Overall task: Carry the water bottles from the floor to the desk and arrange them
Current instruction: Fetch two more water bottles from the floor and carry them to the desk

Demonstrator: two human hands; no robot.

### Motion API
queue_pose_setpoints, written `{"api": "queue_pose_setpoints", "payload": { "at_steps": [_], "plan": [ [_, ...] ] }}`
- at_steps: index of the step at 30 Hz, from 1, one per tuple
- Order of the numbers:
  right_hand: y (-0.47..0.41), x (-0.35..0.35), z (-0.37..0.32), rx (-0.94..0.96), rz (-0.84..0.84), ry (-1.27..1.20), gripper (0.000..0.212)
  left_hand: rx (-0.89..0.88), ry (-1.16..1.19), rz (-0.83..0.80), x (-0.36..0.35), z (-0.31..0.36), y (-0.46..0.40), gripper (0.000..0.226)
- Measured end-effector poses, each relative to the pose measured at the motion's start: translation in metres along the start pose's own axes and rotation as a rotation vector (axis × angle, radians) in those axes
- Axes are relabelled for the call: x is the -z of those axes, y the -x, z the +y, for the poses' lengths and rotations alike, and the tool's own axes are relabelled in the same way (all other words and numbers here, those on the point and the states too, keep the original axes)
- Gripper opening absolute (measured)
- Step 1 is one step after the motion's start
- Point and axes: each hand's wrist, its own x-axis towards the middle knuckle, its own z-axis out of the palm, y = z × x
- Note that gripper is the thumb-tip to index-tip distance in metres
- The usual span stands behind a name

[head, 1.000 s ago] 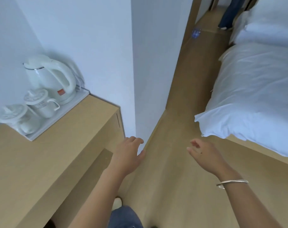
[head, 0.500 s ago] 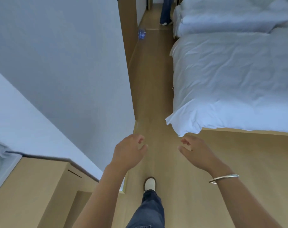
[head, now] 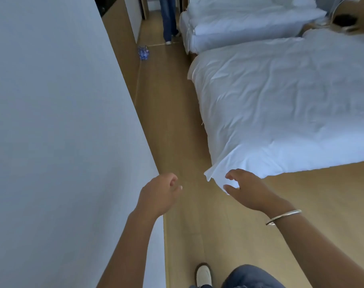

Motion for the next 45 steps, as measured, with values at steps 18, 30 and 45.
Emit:
{"api": "queue_pose_setpoints", "payload": {
  "at_steps": [18, 30, 45],
  "plan": [
    [-0.266, 0.046, 0.013, 0.076, -0.046, -0.014, 0.030, 0.085, 0.020, -0.071, 0.040, -0.008, -0.241, 0.029],
    [-0.484, 0.126, 0.038, 0.137, 0.018, -0.021, 0.035, 0.106, 0.039, -0.002, 0.102, 0.015, -0.459, 0.034],
    [-0.721, 0.146, 0.015, 0.105, -0.033, -0.082, 0.034, 0.141, 0.085, -0.096, 0.139, -0.035, -0.712, 0.033]
  ]
}}
